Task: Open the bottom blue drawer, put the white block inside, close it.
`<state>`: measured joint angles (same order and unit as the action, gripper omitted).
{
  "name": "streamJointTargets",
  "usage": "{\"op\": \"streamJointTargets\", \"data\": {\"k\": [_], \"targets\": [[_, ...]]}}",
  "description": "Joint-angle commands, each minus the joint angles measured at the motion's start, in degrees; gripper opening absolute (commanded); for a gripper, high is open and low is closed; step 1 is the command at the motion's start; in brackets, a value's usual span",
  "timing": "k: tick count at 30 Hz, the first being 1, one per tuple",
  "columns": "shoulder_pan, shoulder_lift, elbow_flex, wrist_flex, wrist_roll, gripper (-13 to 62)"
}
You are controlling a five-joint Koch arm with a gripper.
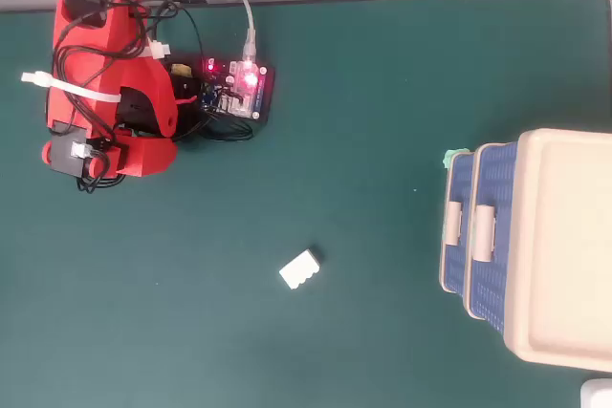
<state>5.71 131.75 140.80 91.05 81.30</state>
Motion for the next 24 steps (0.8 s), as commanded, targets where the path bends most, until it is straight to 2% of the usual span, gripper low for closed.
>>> {"op": "streamJointTargets", "data": {"k": [1, 13, 19, 21, 24], "targets": [[1.58, 2.99, 1.41, 3.43, -2.02, 34.0], [1.58, 2.99, 0.97, 3.6, -1.85, 34.0], [0.18, 3.08, -11.95, 4.13, 2.2, 33.4], [-4.66, 3.16, -18.81, 4.39, 8.0, 33.3], [-17.93, 2.81, -29.71, 4.31, 21.09, 33.4]]}}
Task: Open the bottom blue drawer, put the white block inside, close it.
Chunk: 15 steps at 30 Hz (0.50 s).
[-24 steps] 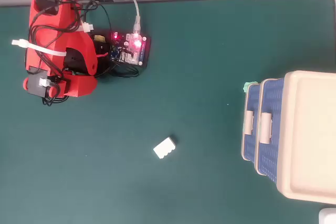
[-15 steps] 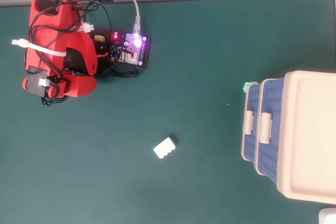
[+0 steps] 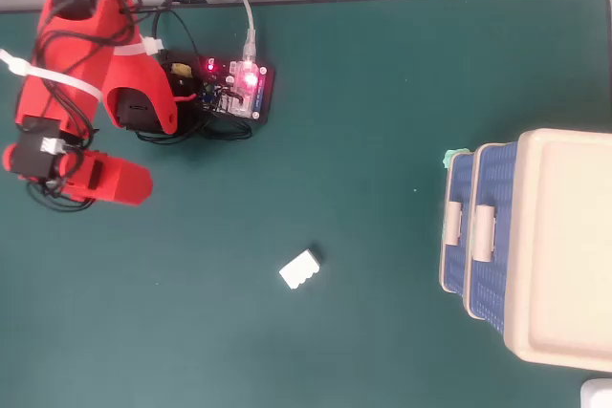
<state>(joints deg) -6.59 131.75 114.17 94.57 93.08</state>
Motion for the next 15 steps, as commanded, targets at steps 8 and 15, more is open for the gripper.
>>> {"op": "streamJointTargets", "data": {"k": [8, 15], "targets": [[-52.73, -7.12, -20.21, -13.71, 55.28, 33.5], [-68.47, -17.75, -9.05, -54.14, 64.07, 33.4]]}}
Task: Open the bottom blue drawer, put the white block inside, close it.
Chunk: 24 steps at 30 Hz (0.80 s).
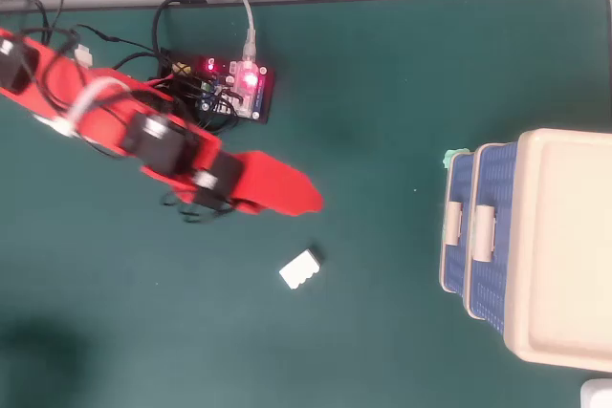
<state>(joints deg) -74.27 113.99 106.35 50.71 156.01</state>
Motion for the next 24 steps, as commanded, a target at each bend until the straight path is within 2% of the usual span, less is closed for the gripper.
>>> {"op": "streamJointTargets", "data": {"k": [1, 7, 12, 15, 24], "targets": [[-1.58, -2.2, 1.32, -16.87, 1.23, 33.4], [-5.98, -22.5, 11.95, -69.52, 2.2, 33.4], [-6.94, -39.2, 11.69, -98.79, 7.91, 33.5], [-7.56, -45.18, 9.14, -104.68, 10.28, 33.4], [-9.32, -57.13, -8.0, -104.5, 16.35, 33.2]]}}
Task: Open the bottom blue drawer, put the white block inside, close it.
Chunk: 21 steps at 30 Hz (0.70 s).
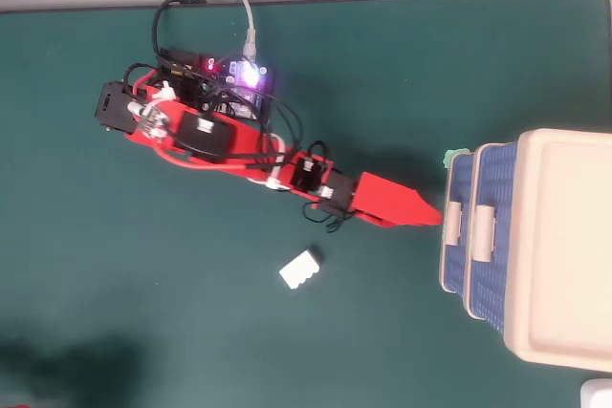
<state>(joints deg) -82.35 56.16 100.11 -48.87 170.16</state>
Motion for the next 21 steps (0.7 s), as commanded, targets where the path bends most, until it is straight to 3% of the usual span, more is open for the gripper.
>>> {"op": "streamJointTargets", "data": {"k": [1, 6, 10, 15, 21], "targets": [[-1.23, -0.7, -3.69, -4.66, 2.2, 33.1], [-1.32, -4.48, -10.63, -1.58, 2.11, 30.9], [-2.64, -4.48, -12.83, 1.67, 2.11, 25.0], [-2.81, -5.63, -15.91, 5.27, 2.11, 13.2], [-2.81, -6.68, -18.28, 10.99, 2.2, -7.3]]}}
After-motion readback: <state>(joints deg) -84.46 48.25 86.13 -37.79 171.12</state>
